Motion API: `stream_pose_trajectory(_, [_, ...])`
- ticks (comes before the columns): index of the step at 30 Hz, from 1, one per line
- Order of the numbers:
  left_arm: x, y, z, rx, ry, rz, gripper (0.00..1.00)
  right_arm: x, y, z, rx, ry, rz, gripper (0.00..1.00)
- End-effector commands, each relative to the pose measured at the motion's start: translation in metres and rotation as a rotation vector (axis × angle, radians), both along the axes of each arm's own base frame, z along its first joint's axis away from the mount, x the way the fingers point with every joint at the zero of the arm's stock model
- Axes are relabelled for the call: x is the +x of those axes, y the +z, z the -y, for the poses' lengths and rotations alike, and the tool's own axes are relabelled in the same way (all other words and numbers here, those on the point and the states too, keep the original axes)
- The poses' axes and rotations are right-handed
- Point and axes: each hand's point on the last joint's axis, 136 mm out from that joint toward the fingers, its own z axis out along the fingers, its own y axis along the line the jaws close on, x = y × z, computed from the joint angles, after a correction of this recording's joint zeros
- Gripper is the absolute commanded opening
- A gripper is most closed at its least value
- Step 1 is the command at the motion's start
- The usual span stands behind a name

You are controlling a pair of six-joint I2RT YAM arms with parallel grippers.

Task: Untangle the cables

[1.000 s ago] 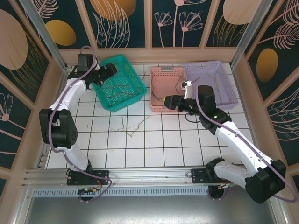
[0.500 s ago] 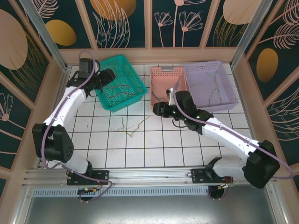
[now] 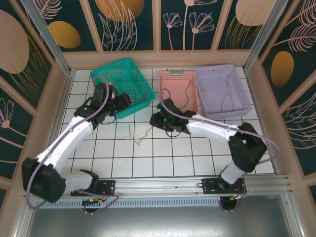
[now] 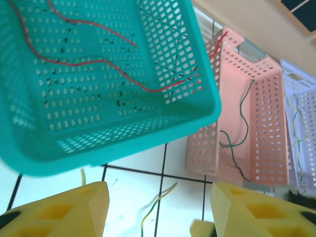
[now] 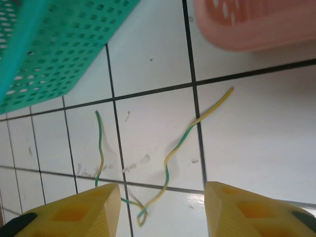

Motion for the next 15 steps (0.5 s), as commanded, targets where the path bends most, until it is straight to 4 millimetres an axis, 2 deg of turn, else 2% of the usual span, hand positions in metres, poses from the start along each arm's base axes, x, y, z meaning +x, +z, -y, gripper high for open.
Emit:
stream_pose_trajectory(1, [-0.023,-0.029,-0.012,-0.005,0.055,-0.098,0.56,-0.008,-0.016,-0.005,-0.077,-0.136,-0.099,0.54])
stream_pose_trajectory(3, [-0.033,-0.032,-0.014,-0.015,0.062,-0.106,0.55,-0.012,-0.034,-0.008,-0.111,-0.174,-0.155,0.56])
stream_pose_trajectory(6, [-0.038,-0.024,-0.018,-0.023,0.068,-0.078,0.55,-0.016,-0.054,-0.01,-0.116,-0.213,-0.214,0.55])
stream_pose_trajectory(12, [-0.045,-0.013,-0.017,-0.04,0.048,-0.057,0.54,-0.011,-0.071,-0.026,-0.126,-0.242,-0.222,0.51])
stream_pose_trajectory(15, [-0.048,-0.011,-0.018,-0.044,0.046,-0.052,0.53,-0.009,-0.077,-0.028,-0.166,-0.262,-0.226,0.48])
